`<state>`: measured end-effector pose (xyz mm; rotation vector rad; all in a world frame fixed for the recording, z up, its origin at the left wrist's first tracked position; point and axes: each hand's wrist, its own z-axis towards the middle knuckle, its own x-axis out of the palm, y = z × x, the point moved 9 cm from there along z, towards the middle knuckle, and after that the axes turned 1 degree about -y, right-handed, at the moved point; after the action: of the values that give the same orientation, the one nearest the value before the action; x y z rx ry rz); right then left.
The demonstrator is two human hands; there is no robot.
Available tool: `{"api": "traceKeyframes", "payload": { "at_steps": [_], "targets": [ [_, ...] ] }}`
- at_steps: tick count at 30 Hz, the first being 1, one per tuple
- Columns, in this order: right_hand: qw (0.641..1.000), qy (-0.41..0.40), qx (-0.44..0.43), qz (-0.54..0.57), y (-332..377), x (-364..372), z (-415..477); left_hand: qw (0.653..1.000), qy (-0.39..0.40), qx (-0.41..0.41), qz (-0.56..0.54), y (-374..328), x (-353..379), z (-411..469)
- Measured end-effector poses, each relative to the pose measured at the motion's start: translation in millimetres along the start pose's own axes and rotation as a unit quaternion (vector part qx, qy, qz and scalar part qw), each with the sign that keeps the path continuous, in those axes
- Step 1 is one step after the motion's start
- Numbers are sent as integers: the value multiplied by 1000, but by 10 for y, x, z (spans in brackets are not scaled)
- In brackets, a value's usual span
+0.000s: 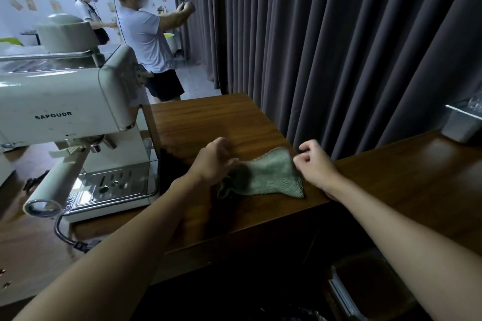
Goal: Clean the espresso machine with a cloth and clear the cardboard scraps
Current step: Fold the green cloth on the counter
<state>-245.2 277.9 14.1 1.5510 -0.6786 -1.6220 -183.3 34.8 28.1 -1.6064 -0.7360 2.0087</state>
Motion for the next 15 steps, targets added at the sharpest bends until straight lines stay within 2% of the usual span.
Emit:
{"api": "traceKeyframes", "payload": {
  "at_steps": [3,7,10,14,15],
  "targets": [
    [988,66,28,-139,-199,132,-77,999,-5,-40,29,213,58,-59],
    [981,63,29,-180,-242,178,-176,998,48,-35,15,208,159,-140],
    [977,65,10,-204,-184,219,-193,994,91,-18,50,122,208,-174],
    [981,6,-12,-192,-136,95,-146,975,211,-54,41,104,286,-292],
    [980,-5,-9,-197,-145,71,-144,974,216,-52,35,83,271,-302]
  ]
}}
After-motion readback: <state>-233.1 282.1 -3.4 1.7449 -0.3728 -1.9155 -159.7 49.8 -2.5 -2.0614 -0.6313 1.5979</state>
